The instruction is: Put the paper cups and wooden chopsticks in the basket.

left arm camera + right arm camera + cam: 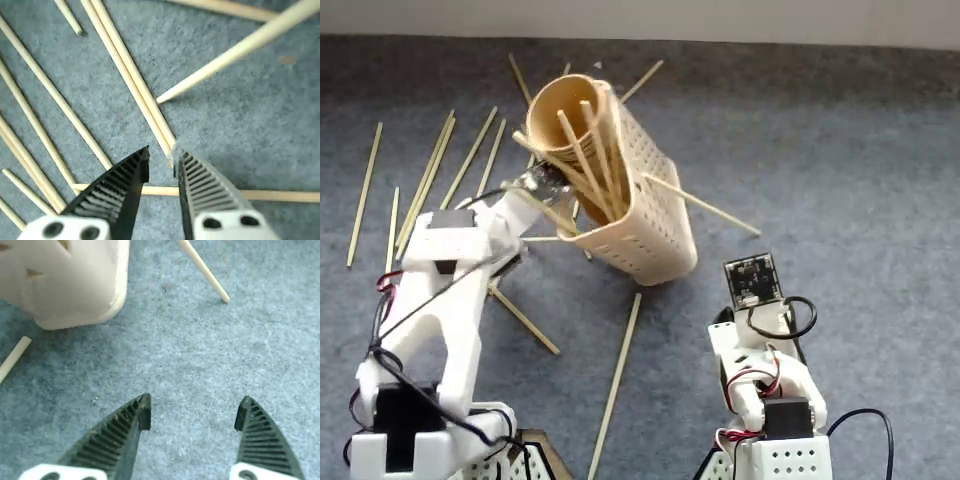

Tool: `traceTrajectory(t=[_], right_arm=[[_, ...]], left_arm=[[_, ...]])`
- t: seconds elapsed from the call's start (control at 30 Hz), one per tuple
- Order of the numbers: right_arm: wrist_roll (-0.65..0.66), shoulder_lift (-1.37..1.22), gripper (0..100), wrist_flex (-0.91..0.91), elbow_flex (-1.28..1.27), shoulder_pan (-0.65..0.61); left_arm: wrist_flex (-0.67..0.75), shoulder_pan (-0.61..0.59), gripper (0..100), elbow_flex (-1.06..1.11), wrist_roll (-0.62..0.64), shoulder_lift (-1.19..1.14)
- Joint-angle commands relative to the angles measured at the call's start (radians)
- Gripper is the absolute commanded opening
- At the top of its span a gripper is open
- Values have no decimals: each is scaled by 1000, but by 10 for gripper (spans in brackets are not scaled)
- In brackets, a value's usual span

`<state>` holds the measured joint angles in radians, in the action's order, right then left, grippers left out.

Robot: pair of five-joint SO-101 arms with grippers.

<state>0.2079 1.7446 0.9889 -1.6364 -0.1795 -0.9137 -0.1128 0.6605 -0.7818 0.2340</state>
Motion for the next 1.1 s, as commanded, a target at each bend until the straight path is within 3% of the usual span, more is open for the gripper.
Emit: traceTrajectory(t=[0.0, 0.13, 0.23, 0.73, 0.9, 1.07], right_arm=[[-5, 10, 275, 5, 2, -10], [-5, 10, 275, 5, 2, -10], [-5, 10, 275, 5, 2, -10], [-5, 10, 275, 5, 2, -8], [-5, 10, 275, 5, 2, -8], [-5, 10, 275, 5, 2, -8]], left_arm=[[-78, 151, 109, -116, 58, 90], [-219, 277, 109, -298, 109, 104], [-293, 294, 108, -390, 123, 77], [-334, 312, 108, -553, 130, 2], [-446, 272, 109, -572, 129, 4], [-477, 111, 155, -545, 91, -4]])
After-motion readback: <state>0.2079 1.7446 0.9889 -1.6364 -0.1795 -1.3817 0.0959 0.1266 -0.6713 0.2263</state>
